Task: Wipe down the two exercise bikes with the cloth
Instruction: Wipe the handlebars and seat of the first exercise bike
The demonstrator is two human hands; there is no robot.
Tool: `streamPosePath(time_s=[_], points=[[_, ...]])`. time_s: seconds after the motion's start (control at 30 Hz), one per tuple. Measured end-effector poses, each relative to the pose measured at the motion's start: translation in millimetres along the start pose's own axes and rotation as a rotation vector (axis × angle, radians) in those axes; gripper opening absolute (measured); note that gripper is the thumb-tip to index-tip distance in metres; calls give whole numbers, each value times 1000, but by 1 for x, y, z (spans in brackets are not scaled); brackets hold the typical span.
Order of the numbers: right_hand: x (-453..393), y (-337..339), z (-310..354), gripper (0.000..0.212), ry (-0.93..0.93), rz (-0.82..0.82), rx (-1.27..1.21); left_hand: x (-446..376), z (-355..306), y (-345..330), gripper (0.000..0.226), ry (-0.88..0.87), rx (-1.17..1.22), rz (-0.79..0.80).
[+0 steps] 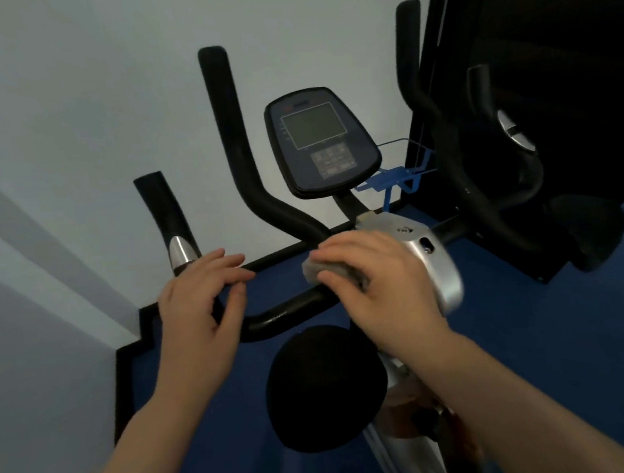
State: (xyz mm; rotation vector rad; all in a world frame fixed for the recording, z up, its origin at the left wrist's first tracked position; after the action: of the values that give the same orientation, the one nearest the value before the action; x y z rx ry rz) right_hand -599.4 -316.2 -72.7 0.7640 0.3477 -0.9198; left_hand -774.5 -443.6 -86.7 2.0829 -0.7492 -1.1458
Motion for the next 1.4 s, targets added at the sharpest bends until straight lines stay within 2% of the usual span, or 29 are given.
streamPosePath(time_s=[0.07, 0.17, 0.3, 0.4, 0.5, 0.6, 0.73, 0.87, 0.93, 1.03, 1.17, 1.3, 1.4], points=[[-9, -3, 1, 11, 204, 175, 174, 4, 2, 1, 20, -9, 24, 37], [-27, 4, -3, 11, 390, 388, 224, 12, 6, 2, 20, -6, 71, 49], [-41, -10, 2, 29, 371, 672, 154, 22, 0, -2, 24, 91, 193, -45], [-51, -8, -3, 31, 314, 819, 231, 27, -3, -1, 25, 148, 217, -93], [-56, 12, -9, 33, 367, 830, 264, 33, 2, 5, 23, 191, 227, -119], [-54, 8, -8, 22, 427, 824, 185, 40, 10, 10, 24, 264, 218, -167], [-56, -26, 6, 29, 197, 842, 13, 51, 8, 13, 29, 332, 212, -217], [-61, -15, 2, 44, 261, 892, 241, 63, 2, 17, 28, 345, 237, -164], [-55, -4, -2, 43, 284, 828, 259, 74, 2, 22, 25, 372, 260, -179], [-47, -25, 6, 29, 178, 727, 98, 89, 6, 24, 29, 456, 272, -222], [-58, -55, 21, 26, 56, 835, 4, 91, 6, 28, 30, 505, 268, -223], [-75, -19, 12, 17, 171, 1069, 363, 87, 11, 42, 26, 508, 289, -286], [-69, -27, 20, 15, 166, 1019, 254, 88, 13, 41, 26, 523, 305, -321]])
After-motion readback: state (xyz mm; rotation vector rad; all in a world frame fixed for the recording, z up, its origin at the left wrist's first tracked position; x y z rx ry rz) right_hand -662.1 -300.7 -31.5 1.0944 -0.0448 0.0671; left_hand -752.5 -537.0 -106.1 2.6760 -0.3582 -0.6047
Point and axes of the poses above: each hand's wrist, its own x-axis away from the middle knuckle, its own y-axis out of the back of the hand, z = x × y, the point moved 1 cm from there along -x, towards the middle knuckle, and after that the axes turned 11 degrees about -x, right-handed, at the moved point
